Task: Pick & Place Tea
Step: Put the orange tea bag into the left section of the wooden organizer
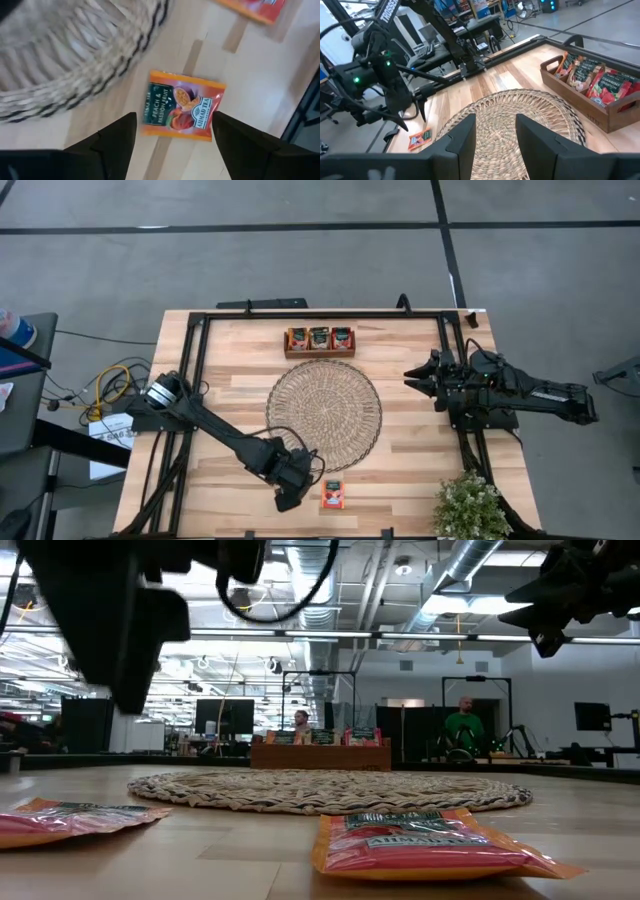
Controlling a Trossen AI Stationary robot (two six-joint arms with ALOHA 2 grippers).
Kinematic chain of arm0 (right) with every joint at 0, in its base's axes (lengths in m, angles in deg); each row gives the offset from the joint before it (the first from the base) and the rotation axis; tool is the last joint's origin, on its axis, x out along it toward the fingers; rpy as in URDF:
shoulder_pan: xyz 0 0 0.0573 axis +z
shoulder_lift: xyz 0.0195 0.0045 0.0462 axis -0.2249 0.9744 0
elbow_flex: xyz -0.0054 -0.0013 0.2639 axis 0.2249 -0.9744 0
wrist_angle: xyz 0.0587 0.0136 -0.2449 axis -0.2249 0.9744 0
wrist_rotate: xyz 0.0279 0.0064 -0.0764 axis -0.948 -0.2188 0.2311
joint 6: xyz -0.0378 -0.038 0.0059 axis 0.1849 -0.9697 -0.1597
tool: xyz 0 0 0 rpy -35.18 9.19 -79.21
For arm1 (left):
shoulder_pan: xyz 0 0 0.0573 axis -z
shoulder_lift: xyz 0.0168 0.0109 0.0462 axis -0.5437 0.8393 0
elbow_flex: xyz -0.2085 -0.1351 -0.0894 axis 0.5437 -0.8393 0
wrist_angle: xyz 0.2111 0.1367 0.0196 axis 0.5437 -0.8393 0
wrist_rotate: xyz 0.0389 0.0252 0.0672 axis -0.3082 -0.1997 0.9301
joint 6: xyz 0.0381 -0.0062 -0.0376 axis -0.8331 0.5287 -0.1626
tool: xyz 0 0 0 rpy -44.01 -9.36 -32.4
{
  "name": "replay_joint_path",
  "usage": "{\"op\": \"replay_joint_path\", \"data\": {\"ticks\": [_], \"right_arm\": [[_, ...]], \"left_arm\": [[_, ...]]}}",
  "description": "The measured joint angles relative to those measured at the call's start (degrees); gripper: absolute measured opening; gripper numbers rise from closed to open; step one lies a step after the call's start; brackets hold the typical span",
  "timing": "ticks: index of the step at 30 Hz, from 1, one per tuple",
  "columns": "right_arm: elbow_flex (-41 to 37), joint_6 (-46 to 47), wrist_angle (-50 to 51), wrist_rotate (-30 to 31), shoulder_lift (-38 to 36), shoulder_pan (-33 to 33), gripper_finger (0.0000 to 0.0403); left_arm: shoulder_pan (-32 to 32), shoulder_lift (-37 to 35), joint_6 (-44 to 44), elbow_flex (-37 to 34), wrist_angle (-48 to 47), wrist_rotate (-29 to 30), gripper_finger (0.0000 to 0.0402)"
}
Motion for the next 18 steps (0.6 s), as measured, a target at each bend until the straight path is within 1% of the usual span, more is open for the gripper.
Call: {"op": "replay_joint_path", "data": {"ticks": [4,14,18], "right_arm": [[0.0,0.0,0.3,0.0,0.0,0.0,0.0130],[0.0,-0.3,0.5,0.0,0.0,0.0,0.0130],[0.0,-0.9,0.5,-1.3,0.0,0.0,0.0130]], "left_arm": [[0.3,2.5,-1.7,0.0,0.4,-2.3,0.0252],[0.3,6.0,-5.0,0.0,-0.7,-2.1,0.0252],[0.1,6.1,-5.1,0.0,-1.2,-1.9,0.0252]]}}
